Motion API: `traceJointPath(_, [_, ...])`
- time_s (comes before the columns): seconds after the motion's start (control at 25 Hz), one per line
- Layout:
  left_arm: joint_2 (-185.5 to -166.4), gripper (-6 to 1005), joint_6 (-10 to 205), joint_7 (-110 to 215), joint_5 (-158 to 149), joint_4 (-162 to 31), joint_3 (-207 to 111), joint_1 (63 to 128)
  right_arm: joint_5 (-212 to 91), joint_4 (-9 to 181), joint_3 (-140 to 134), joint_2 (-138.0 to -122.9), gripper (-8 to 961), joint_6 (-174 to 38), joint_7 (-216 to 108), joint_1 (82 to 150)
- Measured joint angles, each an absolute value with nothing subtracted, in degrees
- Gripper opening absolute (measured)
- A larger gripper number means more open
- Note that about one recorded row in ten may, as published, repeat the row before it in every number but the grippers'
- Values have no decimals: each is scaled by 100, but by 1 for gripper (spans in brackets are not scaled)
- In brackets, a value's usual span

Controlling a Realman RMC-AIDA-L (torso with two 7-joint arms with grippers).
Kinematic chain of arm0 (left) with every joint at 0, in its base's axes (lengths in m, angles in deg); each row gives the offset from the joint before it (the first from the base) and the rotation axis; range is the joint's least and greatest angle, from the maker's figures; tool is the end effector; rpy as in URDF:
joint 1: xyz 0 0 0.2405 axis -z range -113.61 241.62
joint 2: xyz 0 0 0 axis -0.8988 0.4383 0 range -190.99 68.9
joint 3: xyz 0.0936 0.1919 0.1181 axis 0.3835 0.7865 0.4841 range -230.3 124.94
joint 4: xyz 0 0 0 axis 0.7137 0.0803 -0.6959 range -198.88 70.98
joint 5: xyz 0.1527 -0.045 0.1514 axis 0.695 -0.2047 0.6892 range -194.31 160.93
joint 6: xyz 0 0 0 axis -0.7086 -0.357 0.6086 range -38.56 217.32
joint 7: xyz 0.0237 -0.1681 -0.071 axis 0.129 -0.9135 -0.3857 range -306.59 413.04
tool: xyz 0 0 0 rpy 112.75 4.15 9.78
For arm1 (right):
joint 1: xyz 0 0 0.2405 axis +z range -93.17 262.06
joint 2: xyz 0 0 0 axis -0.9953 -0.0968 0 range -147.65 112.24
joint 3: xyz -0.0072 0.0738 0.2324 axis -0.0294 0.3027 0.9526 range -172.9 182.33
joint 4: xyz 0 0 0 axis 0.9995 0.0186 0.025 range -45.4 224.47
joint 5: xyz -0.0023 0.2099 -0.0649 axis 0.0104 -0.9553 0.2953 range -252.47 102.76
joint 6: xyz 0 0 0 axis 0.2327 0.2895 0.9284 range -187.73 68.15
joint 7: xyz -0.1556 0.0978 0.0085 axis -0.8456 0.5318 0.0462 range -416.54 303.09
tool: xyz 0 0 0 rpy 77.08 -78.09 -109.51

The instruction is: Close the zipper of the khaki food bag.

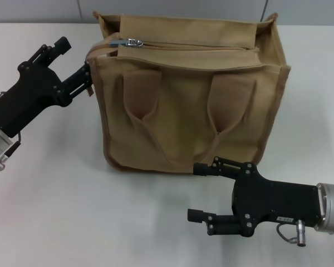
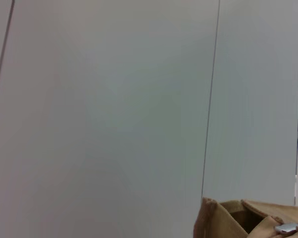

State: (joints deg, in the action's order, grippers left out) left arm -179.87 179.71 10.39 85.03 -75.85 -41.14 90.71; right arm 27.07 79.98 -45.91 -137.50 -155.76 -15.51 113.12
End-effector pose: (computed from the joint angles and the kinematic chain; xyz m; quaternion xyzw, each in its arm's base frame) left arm -0.2724 0.3366 -0.0083 -0.8053 -0.1784 -0.4261 0.3717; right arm 0.2267 0.2499 -0.1044 -0.9295 0.0774 0.3569 0.0517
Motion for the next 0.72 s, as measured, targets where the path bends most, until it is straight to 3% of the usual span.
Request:
traceJointPath(0.2, [-17987, 805, 17957, 1079, 8491, -7581, -4113, 9080, 2701, 8040, -4591, -13750, 812, -15576, -1551, 11316])
traceJointPath(0.72, [-17988, 290, 17955, 1066, 8472, -7581, -4117, 9116, 2619, 8066, -4591, -13758, 811, -15585, -1551, 11299])
